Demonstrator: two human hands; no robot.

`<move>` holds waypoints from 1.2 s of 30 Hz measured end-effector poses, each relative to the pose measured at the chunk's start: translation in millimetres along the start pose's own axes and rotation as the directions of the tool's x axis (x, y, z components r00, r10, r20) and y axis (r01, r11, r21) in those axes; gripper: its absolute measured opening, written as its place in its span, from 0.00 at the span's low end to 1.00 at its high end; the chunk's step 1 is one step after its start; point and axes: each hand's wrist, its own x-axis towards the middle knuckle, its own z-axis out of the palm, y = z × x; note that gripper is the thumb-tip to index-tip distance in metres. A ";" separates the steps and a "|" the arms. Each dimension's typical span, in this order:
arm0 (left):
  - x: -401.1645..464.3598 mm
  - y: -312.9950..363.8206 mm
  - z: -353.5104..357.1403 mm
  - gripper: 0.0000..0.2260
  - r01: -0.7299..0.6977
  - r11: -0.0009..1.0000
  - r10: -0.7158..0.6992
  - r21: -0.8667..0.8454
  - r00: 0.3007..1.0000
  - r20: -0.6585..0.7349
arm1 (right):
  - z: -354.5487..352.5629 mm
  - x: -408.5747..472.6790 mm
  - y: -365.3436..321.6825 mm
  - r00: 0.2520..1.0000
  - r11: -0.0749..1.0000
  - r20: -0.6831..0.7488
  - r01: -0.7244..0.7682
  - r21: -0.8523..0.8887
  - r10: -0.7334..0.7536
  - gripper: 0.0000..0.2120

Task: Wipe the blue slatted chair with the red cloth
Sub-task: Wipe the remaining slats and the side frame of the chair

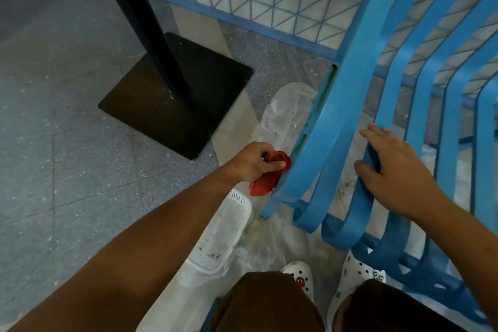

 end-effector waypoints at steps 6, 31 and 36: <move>-17.1 8.4 -5.3 0.12 -0.039 0.999 0.040 -0.008 0.997 0.063 | -1.6 0.3 -1.5 1.000 1.000 0.003 -0.006 0.001 0.006 0.31; 10.2 23.7 -7.4 0.16 -0.109 0.992 0.101 0.061 0.986 0.131 | -2.3 -0.3 -2.2 1.000 1.000 -0.009 -0.009 -0.011 0.009 0.31; 1.6 11.7 -9.6 0.16 -0.059 0.996 0.040 0.073 0.971 0.236 | -1.5 -0.6 -1.9 1.000 1.000 -0.002 -0.014 -0.009 0.014 0.31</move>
